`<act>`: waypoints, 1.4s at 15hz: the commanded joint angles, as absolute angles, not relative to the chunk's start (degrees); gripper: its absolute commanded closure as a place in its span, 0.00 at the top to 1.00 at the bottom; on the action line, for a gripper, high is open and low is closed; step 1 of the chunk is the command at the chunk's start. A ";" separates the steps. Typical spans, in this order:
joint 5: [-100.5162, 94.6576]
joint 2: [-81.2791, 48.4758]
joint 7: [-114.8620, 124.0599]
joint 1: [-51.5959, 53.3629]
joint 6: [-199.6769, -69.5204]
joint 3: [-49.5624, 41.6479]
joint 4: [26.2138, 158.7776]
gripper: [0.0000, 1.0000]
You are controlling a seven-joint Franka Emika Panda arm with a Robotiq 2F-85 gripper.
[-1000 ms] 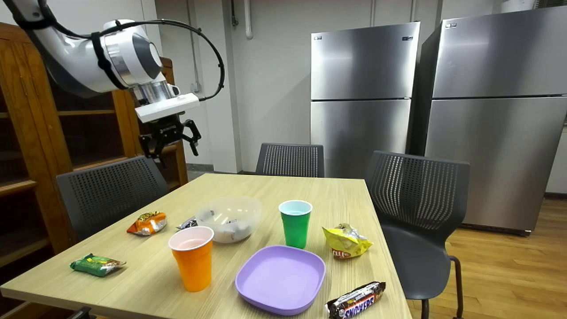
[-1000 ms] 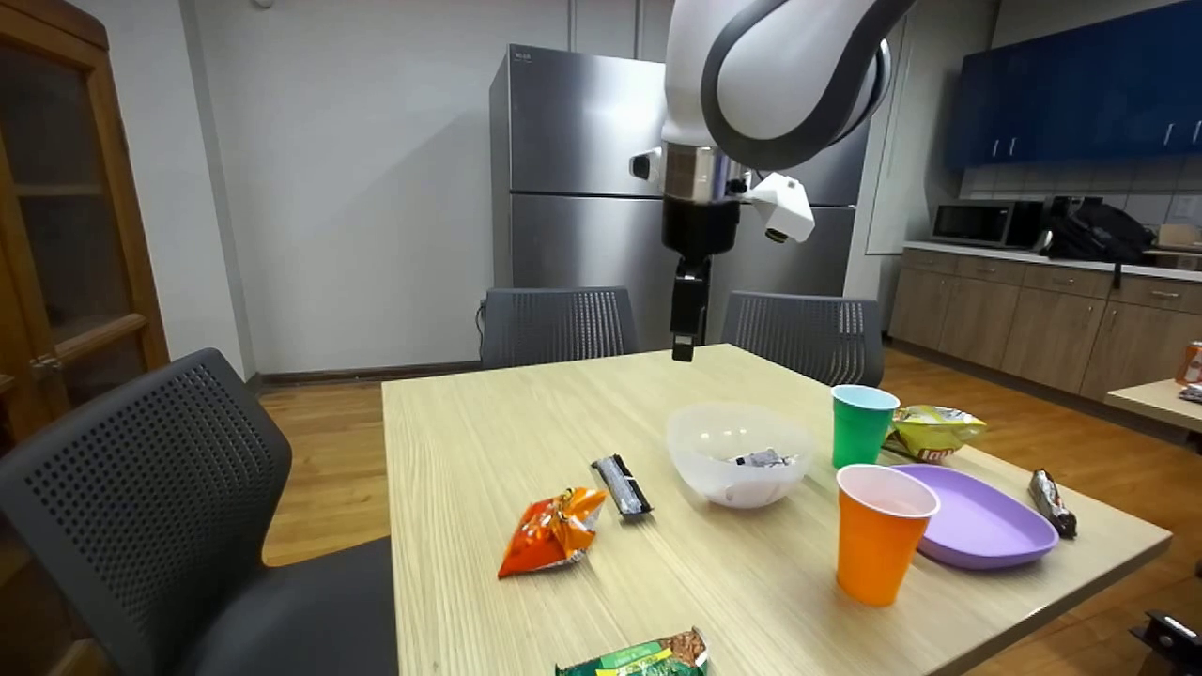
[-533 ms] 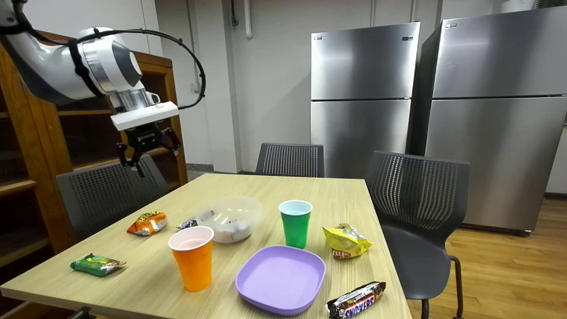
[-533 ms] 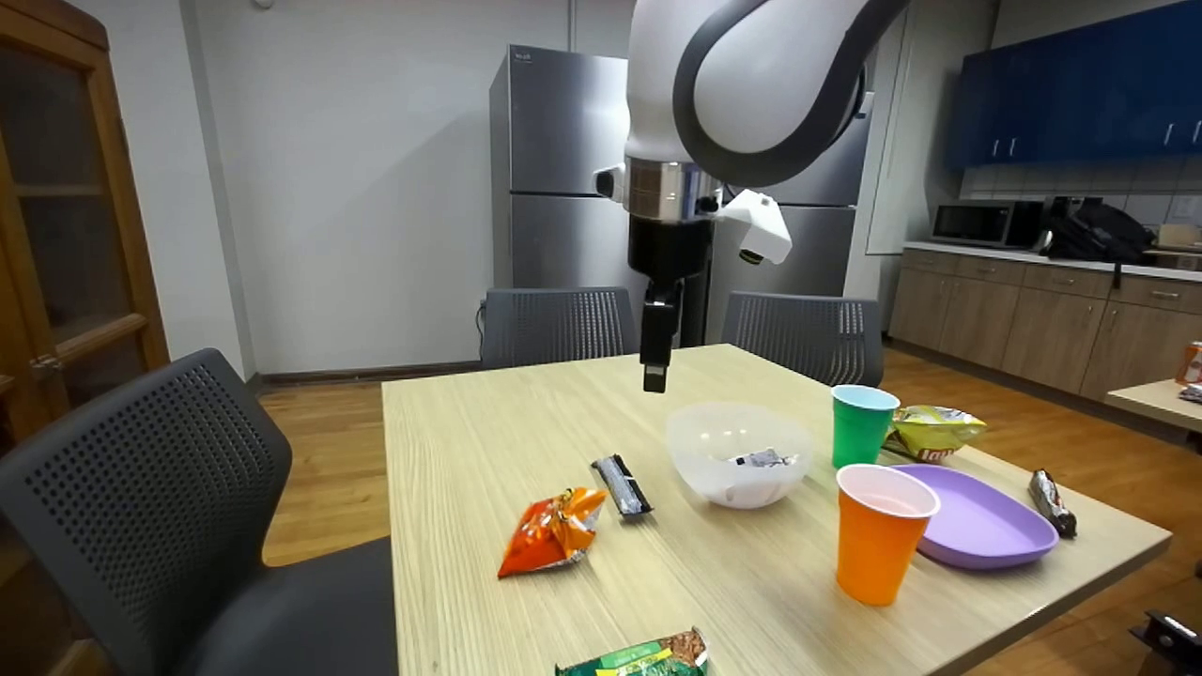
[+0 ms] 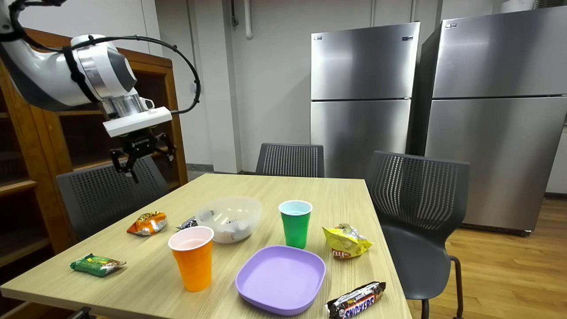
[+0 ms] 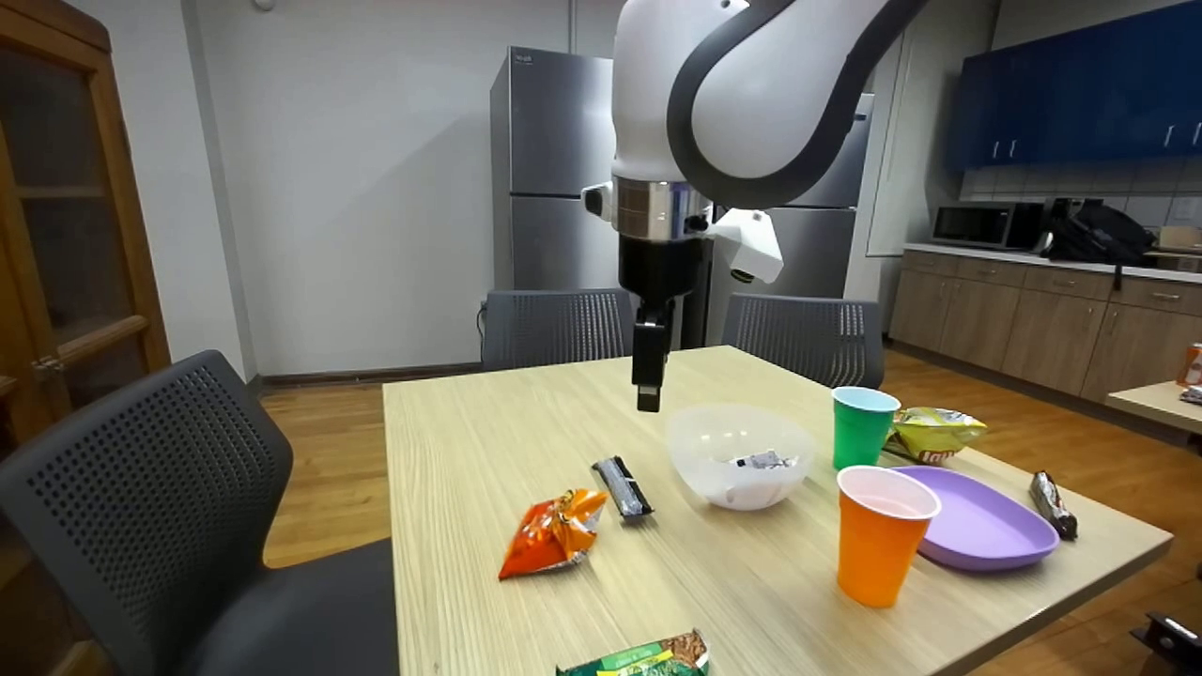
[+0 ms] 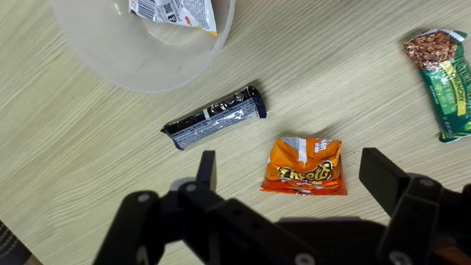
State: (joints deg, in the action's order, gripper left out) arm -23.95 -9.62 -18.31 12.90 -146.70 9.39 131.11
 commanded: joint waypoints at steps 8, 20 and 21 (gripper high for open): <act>-24.95 -15.30 -16.72 14.43 -146.58 10.95 128.55 1.00; -22.94 -26.91 -18.06 16.25 -146.57 11.85 121.40 1.00; -22.84 -27.83 -18.22 16.27 -146.55 12.00 120.92 1.00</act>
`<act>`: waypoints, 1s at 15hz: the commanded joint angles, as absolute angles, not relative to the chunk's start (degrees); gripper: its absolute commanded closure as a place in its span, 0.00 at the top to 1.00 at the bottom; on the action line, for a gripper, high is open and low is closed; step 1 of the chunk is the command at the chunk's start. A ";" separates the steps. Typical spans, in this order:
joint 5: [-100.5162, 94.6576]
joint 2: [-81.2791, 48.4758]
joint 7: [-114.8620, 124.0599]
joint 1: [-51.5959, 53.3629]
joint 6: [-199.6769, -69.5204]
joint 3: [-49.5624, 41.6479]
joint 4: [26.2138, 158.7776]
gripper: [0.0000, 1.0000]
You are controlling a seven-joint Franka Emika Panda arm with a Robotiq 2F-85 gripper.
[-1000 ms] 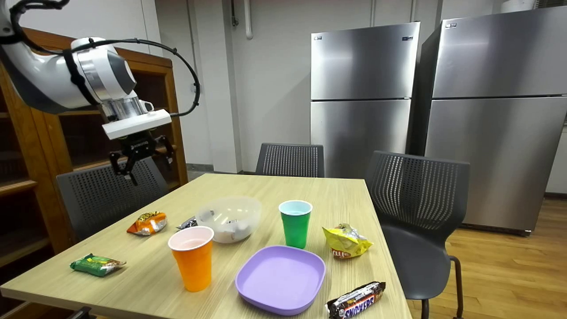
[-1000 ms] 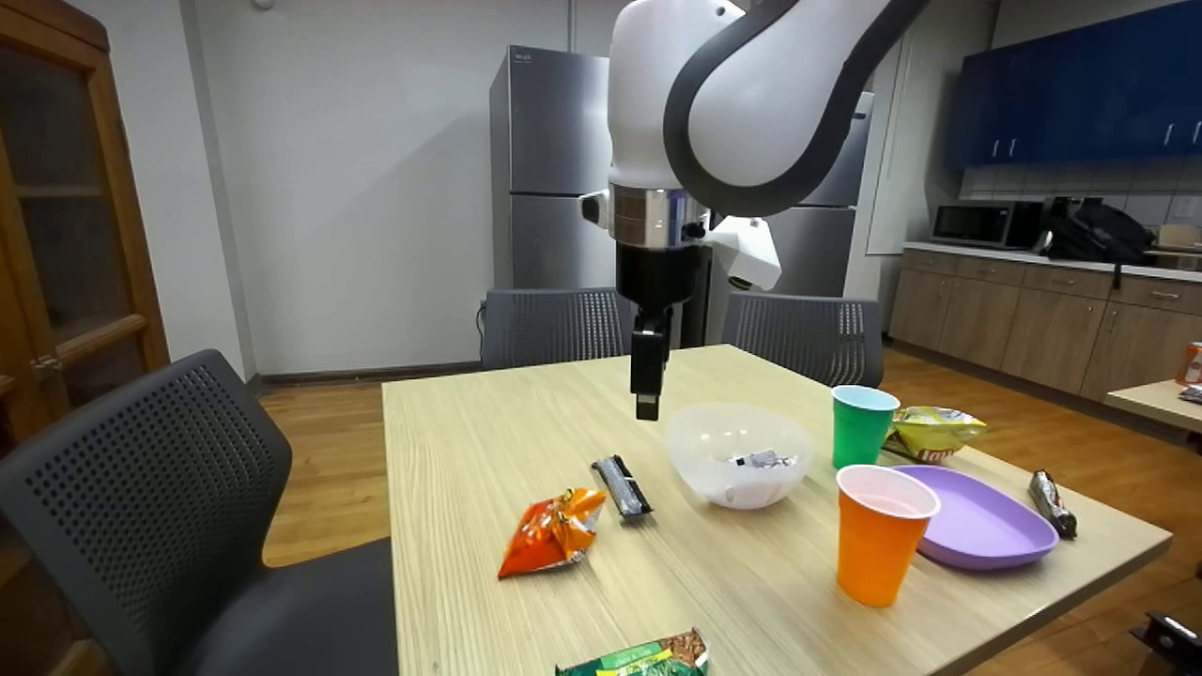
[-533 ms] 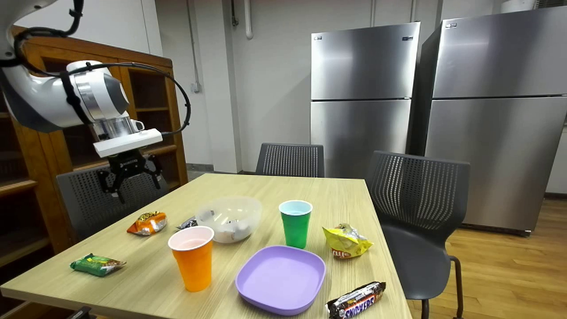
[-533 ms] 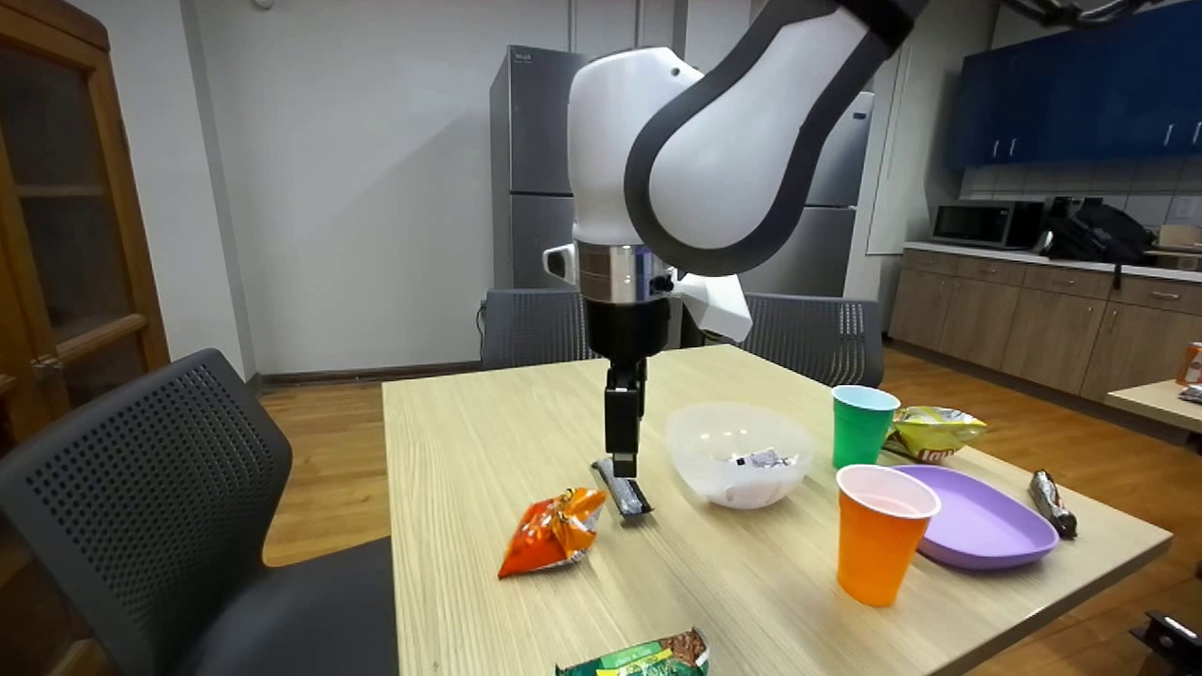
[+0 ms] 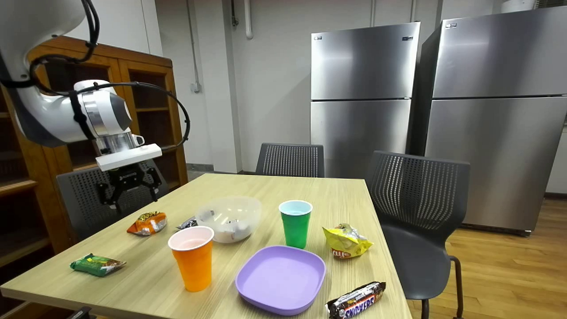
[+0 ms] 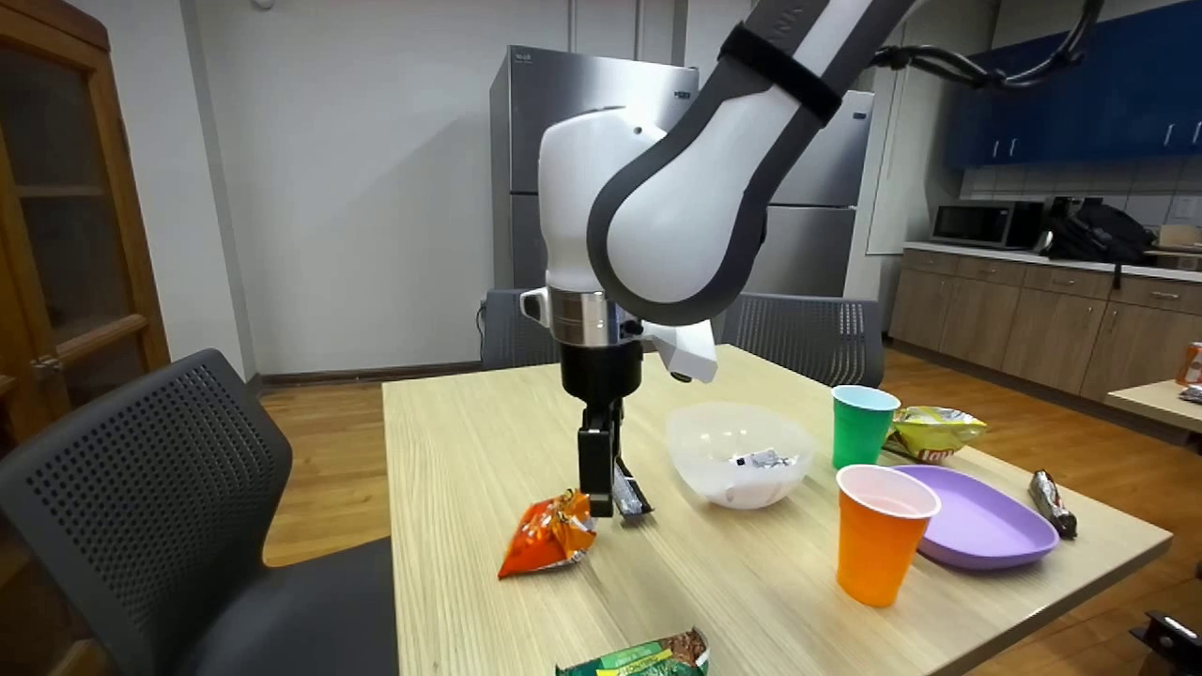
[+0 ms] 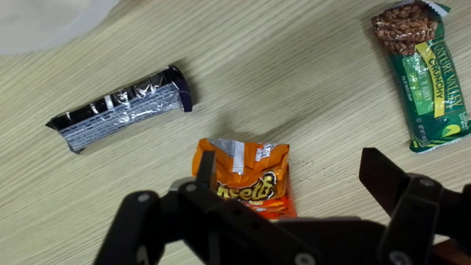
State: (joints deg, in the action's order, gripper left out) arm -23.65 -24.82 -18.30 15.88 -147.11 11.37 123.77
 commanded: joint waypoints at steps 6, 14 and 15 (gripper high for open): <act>-22.64 -32.09 -18.75 16.92 -145.96 12.18 117.92 1.00; -21.82 -35.75 -18.90 16.80 -145.73 12.48 115.26 1.00; -21.73 -36.03 -18.93 16.76 -145.73 12.53 115.13 1.00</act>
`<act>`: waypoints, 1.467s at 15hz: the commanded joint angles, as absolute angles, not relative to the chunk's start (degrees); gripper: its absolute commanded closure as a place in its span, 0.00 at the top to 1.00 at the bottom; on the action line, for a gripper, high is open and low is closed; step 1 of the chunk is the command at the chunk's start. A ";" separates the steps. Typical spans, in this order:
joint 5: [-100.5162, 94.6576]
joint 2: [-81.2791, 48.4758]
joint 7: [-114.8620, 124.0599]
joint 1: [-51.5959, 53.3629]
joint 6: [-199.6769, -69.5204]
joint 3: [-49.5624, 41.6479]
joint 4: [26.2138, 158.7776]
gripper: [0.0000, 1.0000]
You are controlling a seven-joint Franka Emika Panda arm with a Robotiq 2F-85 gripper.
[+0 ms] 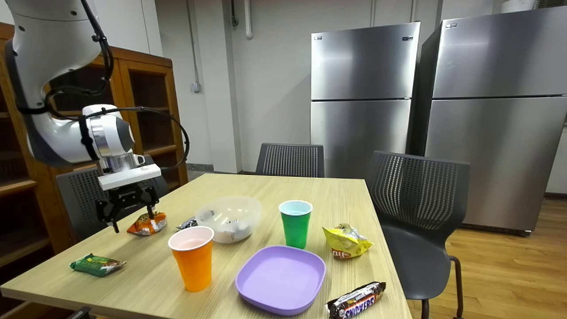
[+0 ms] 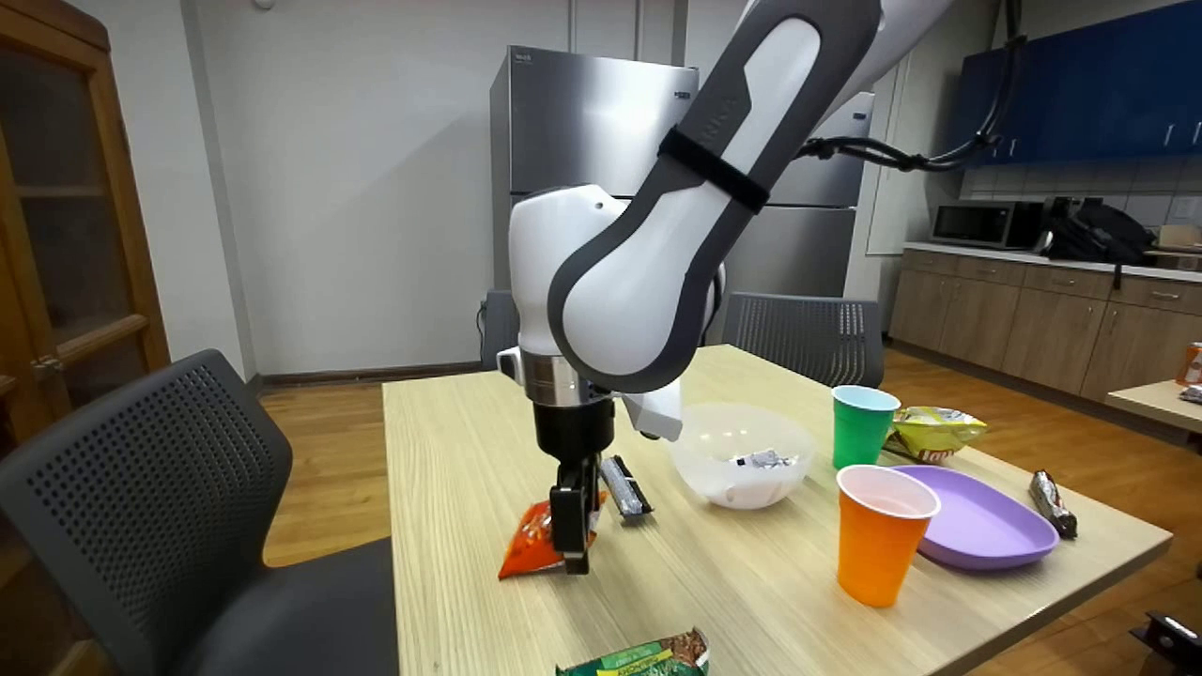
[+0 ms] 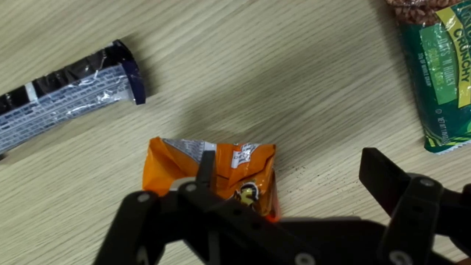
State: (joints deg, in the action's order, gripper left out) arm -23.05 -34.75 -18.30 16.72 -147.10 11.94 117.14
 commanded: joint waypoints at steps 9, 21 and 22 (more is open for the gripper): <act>-21.68 -37.05 -19.06 16.67 -145.71 12.48 114.50 0.59; -21.69 -37.24 -19.15 16.49 -145.74 12.41 114.94 0.00; -21.78 -37.11 -19.02 16.59 -145.61 12.32 114.97 0.00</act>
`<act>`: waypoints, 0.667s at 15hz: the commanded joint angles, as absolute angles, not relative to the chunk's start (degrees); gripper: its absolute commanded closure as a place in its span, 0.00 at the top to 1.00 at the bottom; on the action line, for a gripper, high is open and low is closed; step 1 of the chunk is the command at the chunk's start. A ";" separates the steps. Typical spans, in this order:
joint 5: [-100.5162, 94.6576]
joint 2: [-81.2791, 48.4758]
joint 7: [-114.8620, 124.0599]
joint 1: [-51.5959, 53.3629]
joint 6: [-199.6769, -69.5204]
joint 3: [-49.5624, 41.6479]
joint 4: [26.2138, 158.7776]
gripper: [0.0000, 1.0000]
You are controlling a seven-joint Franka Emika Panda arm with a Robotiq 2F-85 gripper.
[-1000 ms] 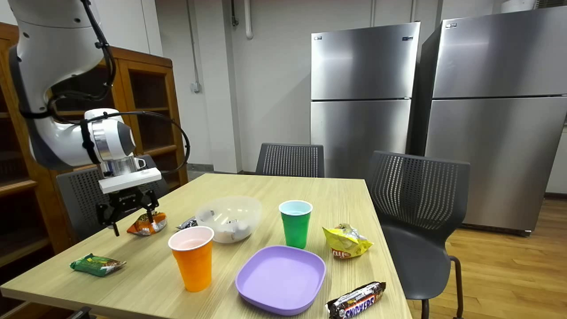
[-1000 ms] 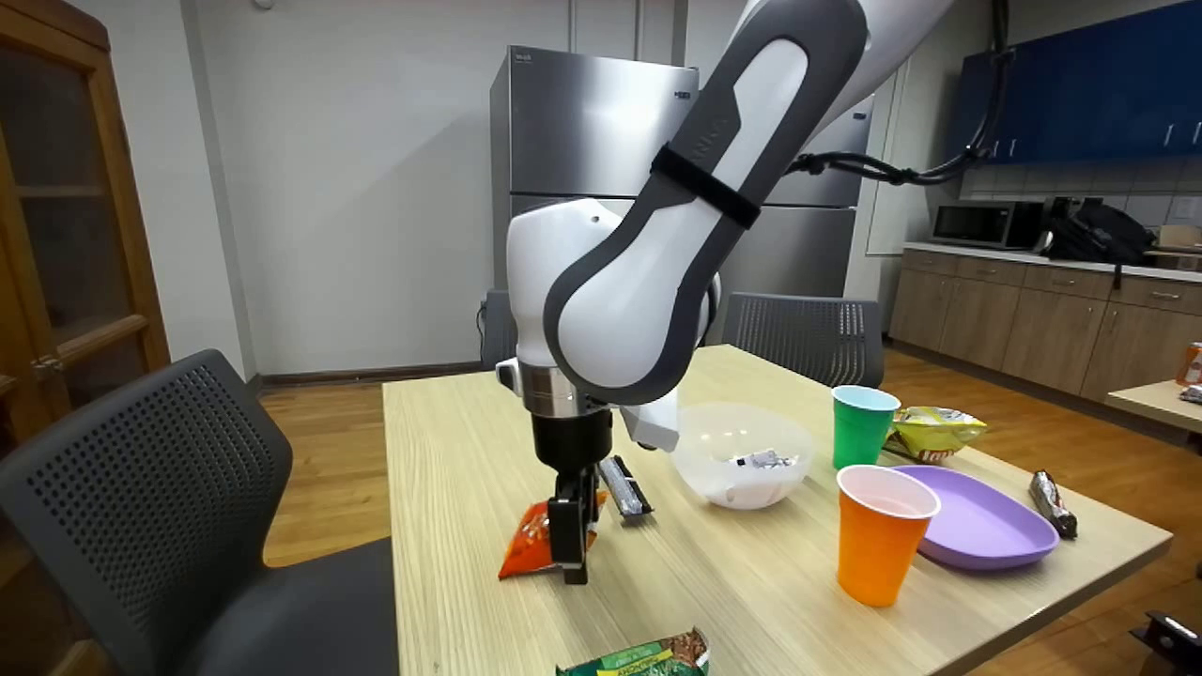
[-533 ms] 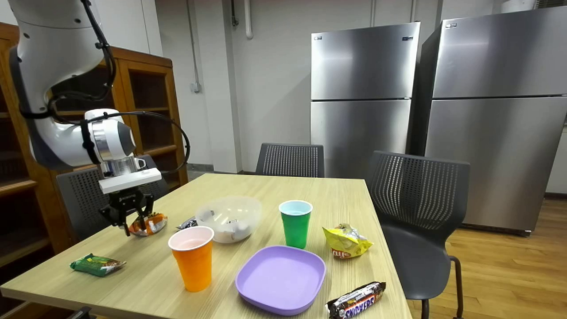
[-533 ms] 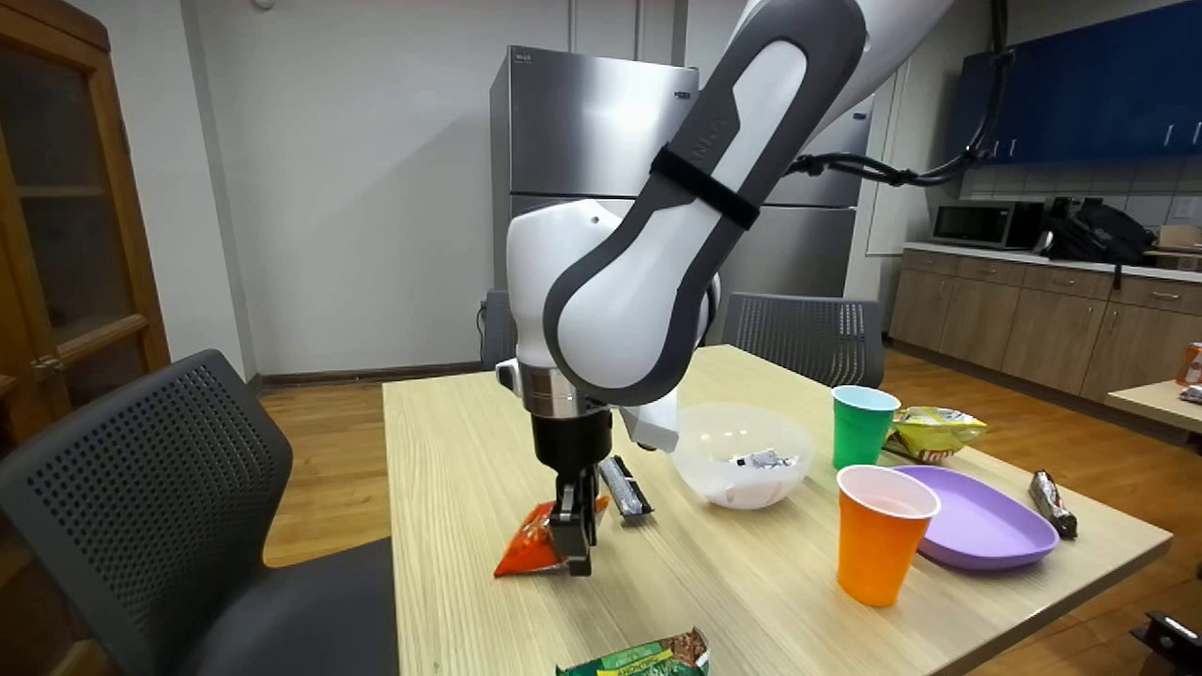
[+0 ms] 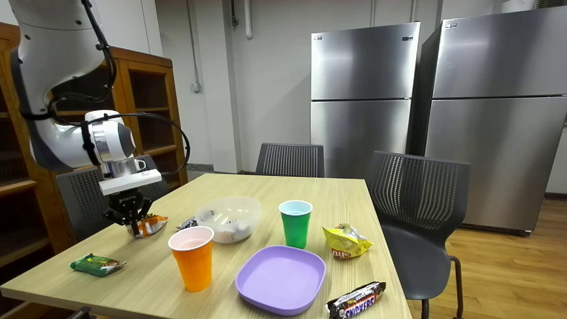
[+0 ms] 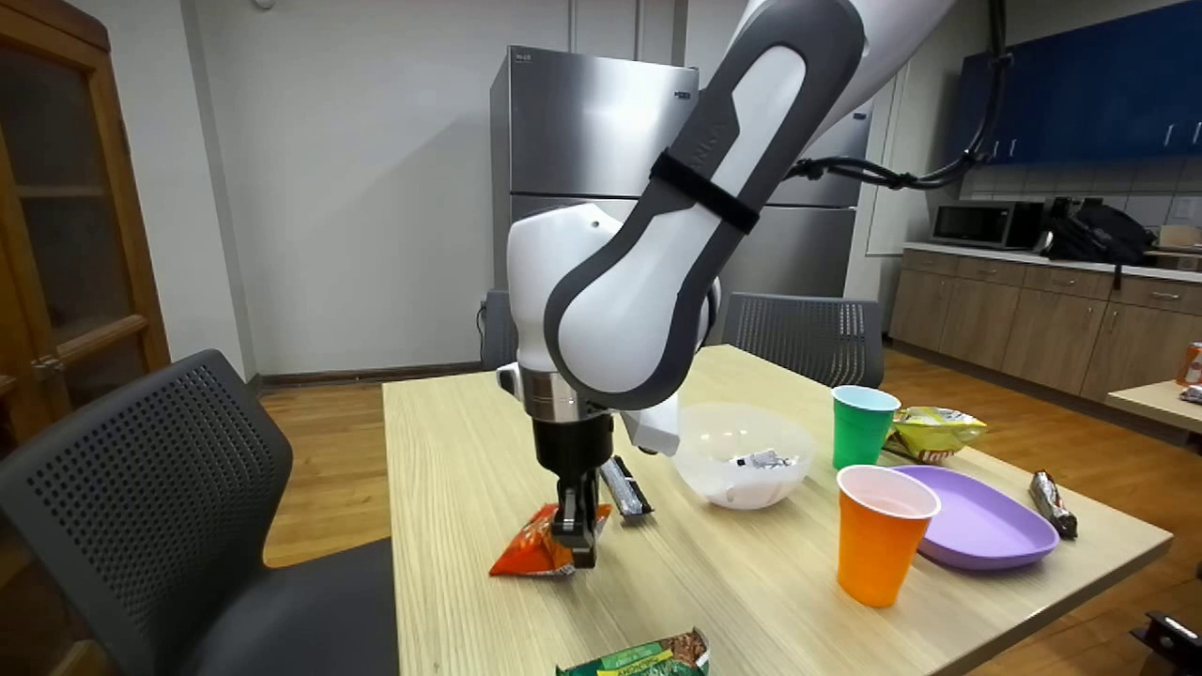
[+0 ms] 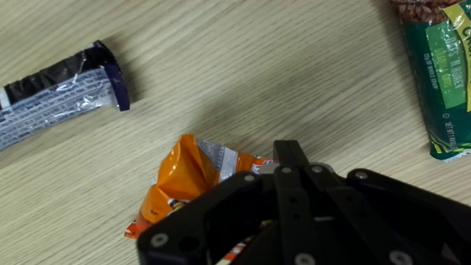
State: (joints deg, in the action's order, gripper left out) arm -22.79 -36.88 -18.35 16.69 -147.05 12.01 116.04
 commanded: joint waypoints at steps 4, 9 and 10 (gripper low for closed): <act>-21.80 -33.86 -19.10 16.48 -143.92 12.44 116.07 0.00; -22.75 -26.41 -18.79 16.40 -143.98 12.05 118.44 0.00; -23.24 -24.83 -18.47 16.66 -143.67 11.76 118.83 0.00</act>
State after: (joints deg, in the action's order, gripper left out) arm -22.83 -31.06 -18.35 16.61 -145.75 11.86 116.13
